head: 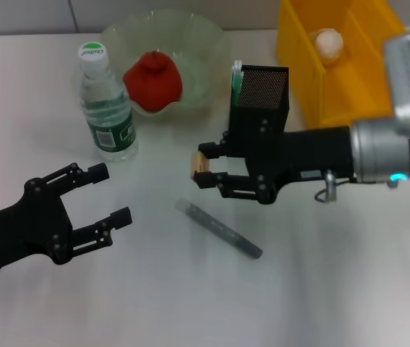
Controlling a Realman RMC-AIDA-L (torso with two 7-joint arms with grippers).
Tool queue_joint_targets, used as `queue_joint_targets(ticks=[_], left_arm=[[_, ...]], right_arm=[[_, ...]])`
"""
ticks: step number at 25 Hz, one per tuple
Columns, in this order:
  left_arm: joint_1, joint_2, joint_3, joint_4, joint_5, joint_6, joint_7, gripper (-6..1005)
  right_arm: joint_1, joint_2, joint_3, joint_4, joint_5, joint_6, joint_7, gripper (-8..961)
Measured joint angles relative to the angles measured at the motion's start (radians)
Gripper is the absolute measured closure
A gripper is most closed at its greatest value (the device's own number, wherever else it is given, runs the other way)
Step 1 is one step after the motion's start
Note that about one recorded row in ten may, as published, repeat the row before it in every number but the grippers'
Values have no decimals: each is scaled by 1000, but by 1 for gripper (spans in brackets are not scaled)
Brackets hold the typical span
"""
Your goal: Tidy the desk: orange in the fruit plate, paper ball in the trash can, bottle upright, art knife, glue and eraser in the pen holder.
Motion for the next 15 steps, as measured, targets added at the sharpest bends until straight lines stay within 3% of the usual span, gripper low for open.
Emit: queue_joint_targets(ticks=[2, 6, 15], left_arm=[[0, -1, 0, 0, 0, 0, 0, 216], [0, -3, 0, -1, 0, 0, 2, 216], [-6, -3, 0, -13, 0, -2, 10, 216]], right_arm=[[1, -1, 69, 144, 73, -56, -161, 541], [-4, 0, 127, 244, 113, -97, -288, 534], [-12, 1, 136, 348, 189, -143, -417, 518]])
